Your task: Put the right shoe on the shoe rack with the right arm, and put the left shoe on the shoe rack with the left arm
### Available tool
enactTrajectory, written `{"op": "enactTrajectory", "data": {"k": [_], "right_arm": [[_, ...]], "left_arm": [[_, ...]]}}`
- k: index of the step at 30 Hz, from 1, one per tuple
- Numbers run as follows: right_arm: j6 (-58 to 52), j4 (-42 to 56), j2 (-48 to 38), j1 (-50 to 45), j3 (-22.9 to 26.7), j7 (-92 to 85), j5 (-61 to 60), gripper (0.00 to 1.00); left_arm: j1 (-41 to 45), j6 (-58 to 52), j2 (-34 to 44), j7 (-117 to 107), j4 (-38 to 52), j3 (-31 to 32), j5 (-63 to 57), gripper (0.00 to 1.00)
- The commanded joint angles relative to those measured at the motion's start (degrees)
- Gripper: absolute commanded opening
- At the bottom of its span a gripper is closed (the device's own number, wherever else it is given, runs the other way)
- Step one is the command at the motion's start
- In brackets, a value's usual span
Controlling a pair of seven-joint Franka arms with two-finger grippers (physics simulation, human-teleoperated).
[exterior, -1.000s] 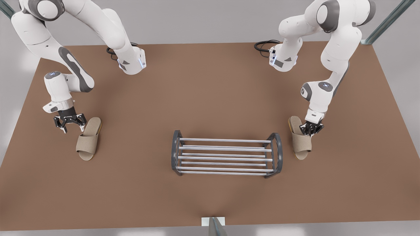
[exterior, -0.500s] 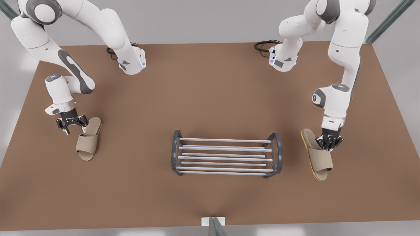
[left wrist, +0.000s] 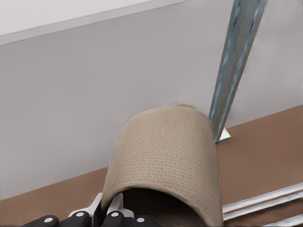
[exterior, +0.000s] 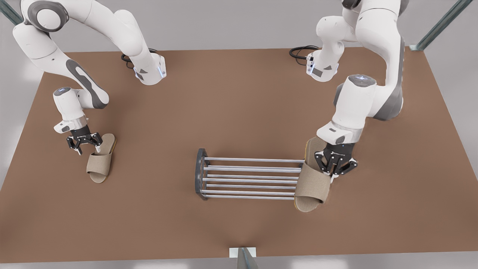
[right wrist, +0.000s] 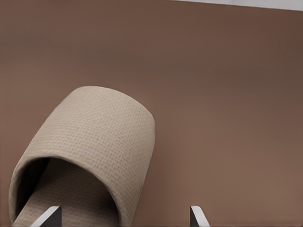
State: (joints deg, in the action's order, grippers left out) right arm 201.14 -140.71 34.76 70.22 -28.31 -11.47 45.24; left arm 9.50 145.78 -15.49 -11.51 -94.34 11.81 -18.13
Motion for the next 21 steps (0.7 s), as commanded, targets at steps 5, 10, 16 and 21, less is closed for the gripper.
{"op": "enactTrajectory", "data": {"k": [5, 10, 16, 21], "right_arm": [[0.0, 1.1, 0.7, -0.3, 0.0, -0.2, 0.0, 1.0], [0.0, 1.1, 2.0, -0.3, 0.0, -0.2, -0.1, 1.0], [0.0, 1.7, 3.3, -0.3, -0.1, -0.2, -0.3, 1.0], [0.0, 1.8, 3.3, -0.6, -0.1, -0.2, -0.8, 1.0]], "left_arm": [[9.6, -17.2, -2.9, -49.7, 1.5, 0.0, -16.0, 0.21], [9.9, -17.7, -5.1, -55.8, 1.5, -0.5, -27.7, 0.21], [11.5, -15.9, -8.0, -60.9, 1.2, -0.2, -29.6, 0.21], [11.4, -13.7, -9.5, -62.2, 0.9, -0.2, -31.2, 0.21]]}}
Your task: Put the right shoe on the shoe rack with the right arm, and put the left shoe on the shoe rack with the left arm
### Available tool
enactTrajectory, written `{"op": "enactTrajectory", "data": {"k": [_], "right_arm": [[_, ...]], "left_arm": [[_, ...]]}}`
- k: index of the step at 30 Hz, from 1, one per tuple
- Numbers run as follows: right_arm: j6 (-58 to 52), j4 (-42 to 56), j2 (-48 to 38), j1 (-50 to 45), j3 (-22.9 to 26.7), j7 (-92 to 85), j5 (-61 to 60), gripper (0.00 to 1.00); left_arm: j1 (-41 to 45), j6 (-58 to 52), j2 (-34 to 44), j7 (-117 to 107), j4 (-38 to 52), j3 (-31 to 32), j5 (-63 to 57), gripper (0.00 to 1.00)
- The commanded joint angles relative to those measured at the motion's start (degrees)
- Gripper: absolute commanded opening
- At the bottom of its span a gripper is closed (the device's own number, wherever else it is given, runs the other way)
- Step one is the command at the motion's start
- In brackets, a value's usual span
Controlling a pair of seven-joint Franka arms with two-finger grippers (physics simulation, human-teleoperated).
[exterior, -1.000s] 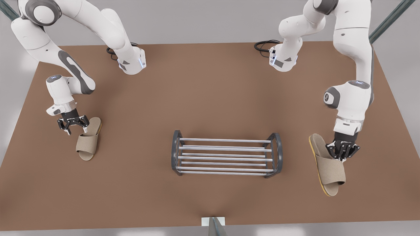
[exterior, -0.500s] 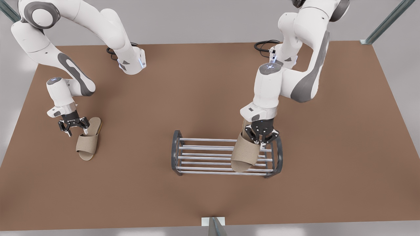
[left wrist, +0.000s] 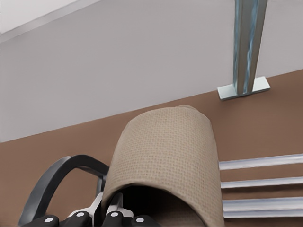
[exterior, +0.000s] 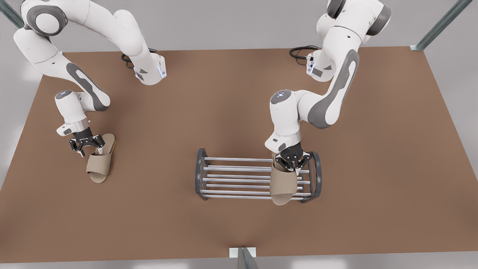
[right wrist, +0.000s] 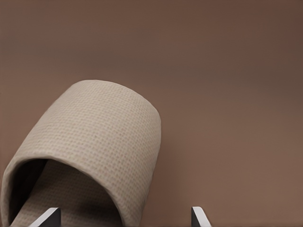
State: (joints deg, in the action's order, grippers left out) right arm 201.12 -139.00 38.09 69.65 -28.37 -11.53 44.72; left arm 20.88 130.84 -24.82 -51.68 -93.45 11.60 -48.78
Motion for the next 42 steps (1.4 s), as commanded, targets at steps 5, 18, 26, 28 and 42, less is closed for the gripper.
{"op": "enactTrajectory", "data": {"k": [5, 18, 26, 28, 42], "right_arm": [[0.0, 0.1, 0.7, -0.4, -0.1, -0.1, -0.4, 1.0], [0.0, 1.1, 0.7, 0.1, -0.5, 0.3, -1.0, 1.0], [0.0, 1.7, 2.3, 0.1, -0.5, 0.5, -1.0, 1.0], [0.0, 1.6, 2.4, 0.1, -0.5, 0.6, -1.0, 1.0], [0.0, 1.7, 2.2, 0.5, -3.2, 5.0, -1.1, 1.0]], "left_arm": [[0.0, 2.7, 0.0, -24.3, -2.8, 0.0, -4.0, 0.21], [0.0, 5.9, 0.9, -27.2, -6.9, 0.0, -6.8, 0.25], [0.3, 2.3, 2.8, -27.3, -10.5, 1.8, -8.3, 1.0], [-0.7, -4.2, 6.9, -27.4, -11.9, 6.9, -6.4, 1.0], [-7.4, -35.4, 15.0, 50.5, 7.0, -15.5, 53.0, 1.0]]}}
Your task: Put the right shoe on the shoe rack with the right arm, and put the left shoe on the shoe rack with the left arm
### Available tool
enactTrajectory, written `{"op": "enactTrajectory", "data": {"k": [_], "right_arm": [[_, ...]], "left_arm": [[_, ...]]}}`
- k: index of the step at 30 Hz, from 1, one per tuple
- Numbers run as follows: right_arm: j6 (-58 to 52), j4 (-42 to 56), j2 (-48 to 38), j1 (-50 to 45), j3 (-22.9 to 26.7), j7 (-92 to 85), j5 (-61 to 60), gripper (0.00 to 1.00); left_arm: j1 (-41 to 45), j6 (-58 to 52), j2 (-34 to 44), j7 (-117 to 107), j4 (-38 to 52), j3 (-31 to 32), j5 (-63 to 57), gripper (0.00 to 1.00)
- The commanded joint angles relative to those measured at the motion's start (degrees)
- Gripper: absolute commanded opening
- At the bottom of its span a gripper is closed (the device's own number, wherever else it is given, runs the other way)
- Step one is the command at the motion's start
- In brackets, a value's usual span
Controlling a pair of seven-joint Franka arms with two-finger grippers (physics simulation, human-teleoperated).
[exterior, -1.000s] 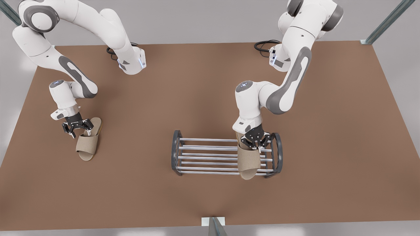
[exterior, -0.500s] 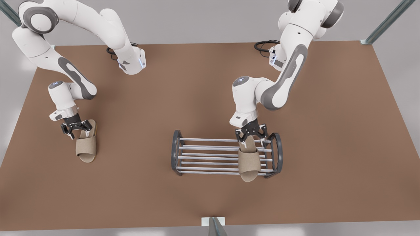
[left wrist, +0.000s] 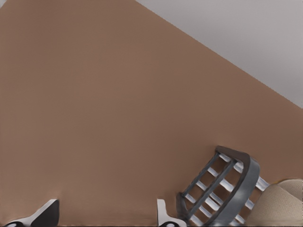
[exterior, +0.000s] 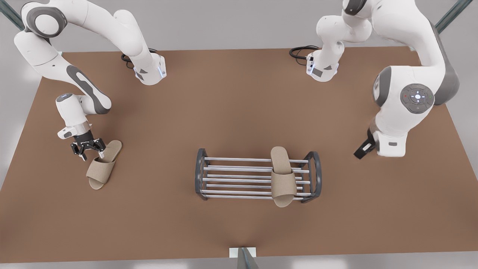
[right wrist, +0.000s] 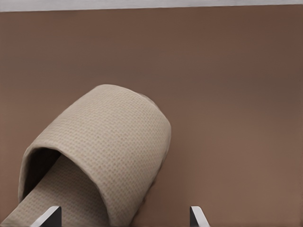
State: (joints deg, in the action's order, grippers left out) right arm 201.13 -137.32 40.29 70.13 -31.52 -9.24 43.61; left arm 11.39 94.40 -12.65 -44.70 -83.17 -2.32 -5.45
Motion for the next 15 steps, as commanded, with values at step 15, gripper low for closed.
{"op": "enactTrajectory", "data": {"k": [15], "right_arm": [[0.0, 2.6, 0.1, -0.8, -0.1, 4.8, -0.6, 1.0]], "left_arm": [[-1.7, -4.0, -8.5, 36.0, 9.0, 5.0, 3.2, 1.0]]}}
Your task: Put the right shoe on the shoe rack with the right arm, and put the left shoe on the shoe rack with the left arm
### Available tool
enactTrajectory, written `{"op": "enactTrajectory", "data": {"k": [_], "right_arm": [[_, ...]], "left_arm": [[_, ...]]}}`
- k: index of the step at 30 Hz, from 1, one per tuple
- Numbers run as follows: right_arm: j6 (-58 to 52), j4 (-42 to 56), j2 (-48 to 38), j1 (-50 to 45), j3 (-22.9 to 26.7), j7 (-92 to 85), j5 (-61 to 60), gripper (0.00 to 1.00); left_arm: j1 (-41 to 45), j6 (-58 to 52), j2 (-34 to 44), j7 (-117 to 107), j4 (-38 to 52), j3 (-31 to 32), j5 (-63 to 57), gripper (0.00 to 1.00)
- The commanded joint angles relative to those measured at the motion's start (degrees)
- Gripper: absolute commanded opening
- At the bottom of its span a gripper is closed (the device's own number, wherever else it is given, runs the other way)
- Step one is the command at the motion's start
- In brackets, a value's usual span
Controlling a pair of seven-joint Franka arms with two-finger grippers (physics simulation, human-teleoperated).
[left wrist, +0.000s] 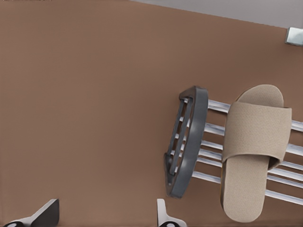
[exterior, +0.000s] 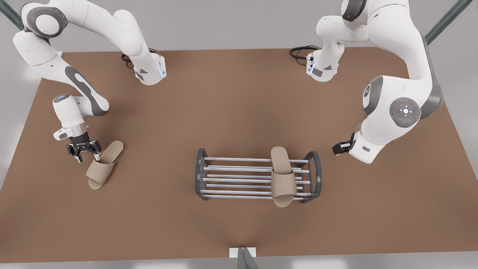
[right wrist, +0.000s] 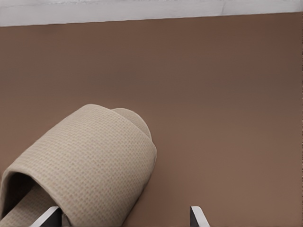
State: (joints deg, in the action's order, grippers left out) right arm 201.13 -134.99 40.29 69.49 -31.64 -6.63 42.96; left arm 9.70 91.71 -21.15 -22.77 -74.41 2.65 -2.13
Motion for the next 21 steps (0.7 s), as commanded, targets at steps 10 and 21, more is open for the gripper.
{"op": "enactTrajectory", "data": {"k": [10, 21], "right_arm": [[0.0, 2.4, 2.2, -0.7, 0.1, 2.2, -0.9, 1.0], [0.0, 3.0, 5.7, -0.4, -0.2, 2.4, -6.3, 0.98]], "left_arm": [[0.0, -1.1, -1.3, 13.9, 1.2, -0.3, -0.2, 1.0], [-0.2, -1.1, -2.1, 13.9, 2.8, -0.4, -0.2, 1.0]]}}
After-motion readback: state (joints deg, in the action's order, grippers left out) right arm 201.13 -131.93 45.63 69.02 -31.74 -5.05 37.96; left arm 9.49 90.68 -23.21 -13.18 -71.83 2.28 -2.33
